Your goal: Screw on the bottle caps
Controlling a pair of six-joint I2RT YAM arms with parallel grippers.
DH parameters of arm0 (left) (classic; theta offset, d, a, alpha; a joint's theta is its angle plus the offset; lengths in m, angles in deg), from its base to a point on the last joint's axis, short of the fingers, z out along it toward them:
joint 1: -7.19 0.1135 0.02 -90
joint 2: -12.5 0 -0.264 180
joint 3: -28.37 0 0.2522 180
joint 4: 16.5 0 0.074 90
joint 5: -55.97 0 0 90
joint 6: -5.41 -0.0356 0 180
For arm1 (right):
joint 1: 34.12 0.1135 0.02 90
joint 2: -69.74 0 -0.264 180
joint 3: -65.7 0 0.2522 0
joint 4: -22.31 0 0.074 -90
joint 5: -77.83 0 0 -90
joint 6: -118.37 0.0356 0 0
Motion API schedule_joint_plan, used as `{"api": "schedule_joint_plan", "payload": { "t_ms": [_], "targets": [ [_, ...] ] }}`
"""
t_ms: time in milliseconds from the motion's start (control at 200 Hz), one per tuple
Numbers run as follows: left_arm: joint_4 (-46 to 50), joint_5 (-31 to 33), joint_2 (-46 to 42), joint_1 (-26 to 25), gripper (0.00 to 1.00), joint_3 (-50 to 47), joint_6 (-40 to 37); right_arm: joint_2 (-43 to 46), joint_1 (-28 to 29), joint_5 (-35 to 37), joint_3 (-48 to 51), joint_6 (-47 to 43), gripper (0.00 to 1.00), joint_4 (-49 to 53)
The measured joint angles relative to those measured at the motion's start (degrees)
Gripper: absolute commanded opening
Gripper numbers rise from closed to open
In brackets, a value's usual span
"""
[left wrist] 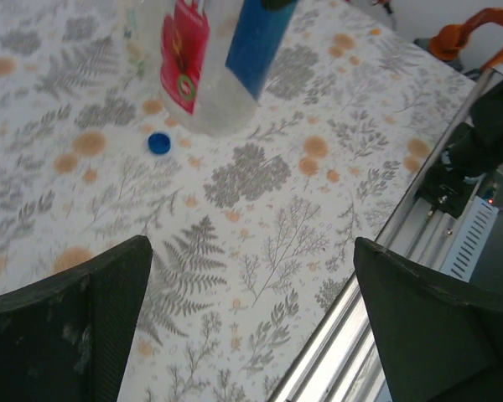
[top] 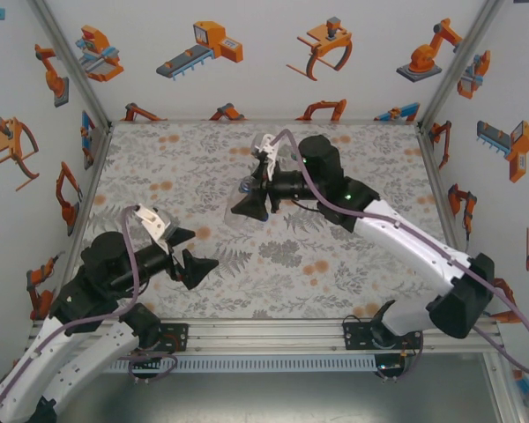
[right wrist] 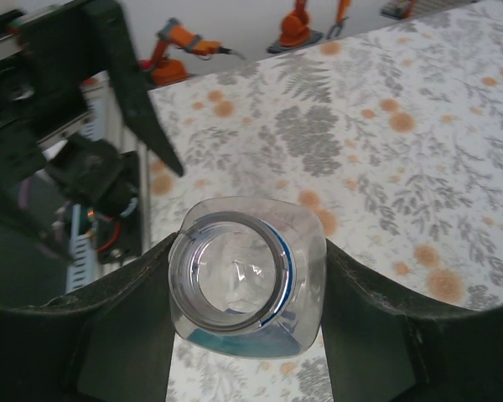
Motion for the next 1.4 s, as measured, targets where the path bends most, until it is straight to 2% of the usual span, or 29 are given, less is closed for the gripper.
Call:
{"api": "schedule_joint_plan", "payload": {
  "t_ms": [150,315,511,741,1147,1402],
  "targets": [
    [-4.2,-6.5,3.0,0.0,0.97,0.3,-3.6,4.9,1.4,-2.8,0.1,0.0,0.39,4.2],
    [-12.0,-13.0,5.9,0.0,1.0,0.2,-3.3,8.9,2.7,-5.6,1.0,1.5,0.39,4.3],
    [-22.3,-17.5,7.2,-0.1,0.92,-1.7,-0.5,9.7,4.5,-8.7,1.7,4.5,0.38,1.5],
    [-29.0,-23.9,11.5,-1.0,0.84,-1.7,3.0,8.2,7.5,-10.7,0.3,5.6,0.35,-0.2],
    [-31.6,-30.6,17.6,-2.8,0.66,1.7,5.1,7.0,9.7,-10.3,-2.4,6.0,0.33,-1.4],
    [-32.0,-31.4,18.6,-3.3,0.62,2.3,5.4,7.0,10.1,-8.8,-2.7,5.9,0.32,-1.4]
  ]
}}
